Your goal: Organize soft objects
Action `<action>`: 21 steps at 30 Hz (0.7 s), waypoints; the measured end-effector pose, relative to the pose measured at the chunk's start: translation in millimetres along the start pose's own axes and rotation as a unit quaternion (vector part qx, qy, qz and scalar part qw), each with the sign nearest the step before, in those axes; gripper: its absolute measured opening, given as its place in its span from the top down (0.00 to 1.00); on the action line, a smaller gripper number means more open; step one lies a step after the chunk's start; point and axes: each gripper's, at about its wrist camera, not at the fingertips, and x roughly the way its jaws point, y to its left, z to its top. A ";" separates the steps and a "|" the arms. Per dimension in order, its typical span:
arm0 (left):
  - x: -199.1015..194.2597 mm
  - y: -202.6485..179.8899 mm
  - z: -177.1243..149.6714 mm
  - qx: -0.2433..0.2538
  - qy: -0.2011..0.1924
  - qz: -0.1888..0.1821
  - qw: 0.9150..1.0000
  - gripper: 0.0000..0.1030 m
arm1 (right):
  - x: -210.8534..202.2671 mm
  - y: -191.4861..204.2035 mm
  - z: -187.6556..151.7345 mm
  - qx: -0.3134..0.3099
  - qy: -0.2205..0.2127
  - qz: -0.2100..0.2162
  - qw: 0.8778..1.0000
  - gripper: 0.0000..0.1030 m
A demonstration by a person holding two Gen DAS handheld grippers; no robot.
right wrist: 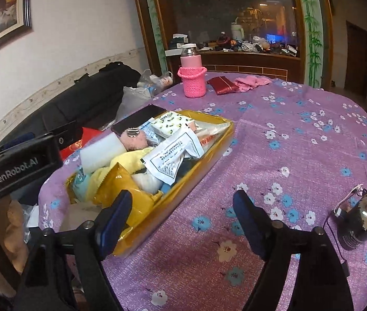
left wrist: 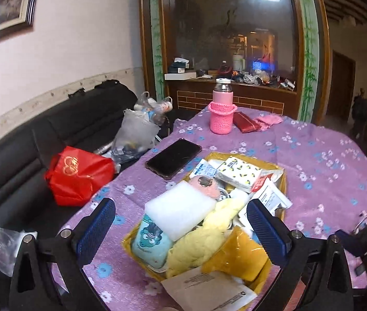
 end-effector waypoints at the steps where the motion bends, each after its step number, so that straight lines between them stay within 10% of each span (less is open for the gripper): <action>1: -0.3 -0.7 -1.0 0.003 0.000 0.001 1.000 0.00 | 1.6 -1.6 -0.9 0.001 0.002 -0.001 1.000 0.18; 21: 7.3 9.0 -9.0 -0.005 0.033 -0.023 0.999 0.00 | 4.0 15.0 -6.7 -0.015 0.015 -0.013 1.000 0.18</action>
